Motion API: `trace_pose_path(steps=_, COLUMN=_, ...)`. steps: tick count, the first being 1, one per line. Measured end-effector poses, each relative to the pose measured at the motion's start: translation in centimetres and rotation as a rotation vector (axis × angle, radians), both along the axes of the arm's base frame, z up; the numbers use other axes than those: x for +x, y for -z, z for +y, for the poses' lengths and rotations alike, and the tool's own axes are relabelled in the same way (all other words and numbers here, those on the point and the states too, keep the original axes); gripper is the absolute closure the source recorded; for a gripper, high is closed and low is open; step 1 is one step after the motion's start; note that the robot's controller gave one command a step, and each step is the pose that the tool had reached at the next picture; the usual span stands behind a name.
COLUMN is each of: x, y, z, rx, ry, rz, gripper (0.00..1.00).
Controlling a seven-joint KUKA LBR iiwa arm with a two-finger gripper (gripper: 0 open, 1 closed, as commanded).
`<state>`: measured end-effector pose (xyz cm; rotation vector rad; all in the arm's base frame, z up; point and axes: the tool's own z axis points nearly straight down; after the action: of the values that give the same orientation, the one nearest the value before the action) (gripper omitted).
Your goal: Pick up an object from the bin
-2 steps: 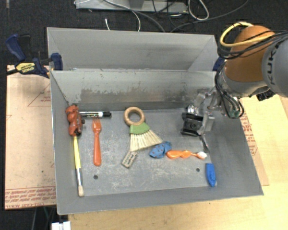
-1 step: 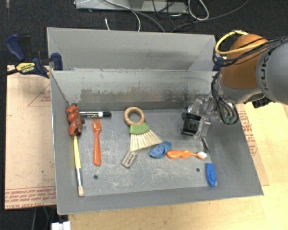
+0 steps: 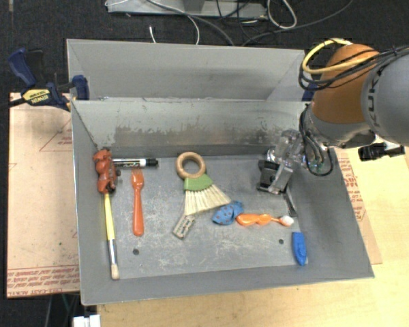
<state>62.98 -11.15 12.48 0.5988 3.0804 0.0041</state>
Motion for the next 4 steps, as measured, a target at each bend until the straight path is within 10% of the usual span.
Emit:
trace_pose_path(steps=1, x=1.0, y=5.8, z=-1.1, rx=0.0, ry=-0.072, rz=0.002, gripper=0.0)
trace_pose_path(steps=2, x=0.9, y=5.4, z=-0.8, rx=-0.001, ry=0.073, rz=-0.014, gripper=1.0)
trace_pose_path(steps=4, x=0.5, y=3.8, z=-0.8, rx=0.001, ry=0.073, rz=-0.002, gripper=1.0)
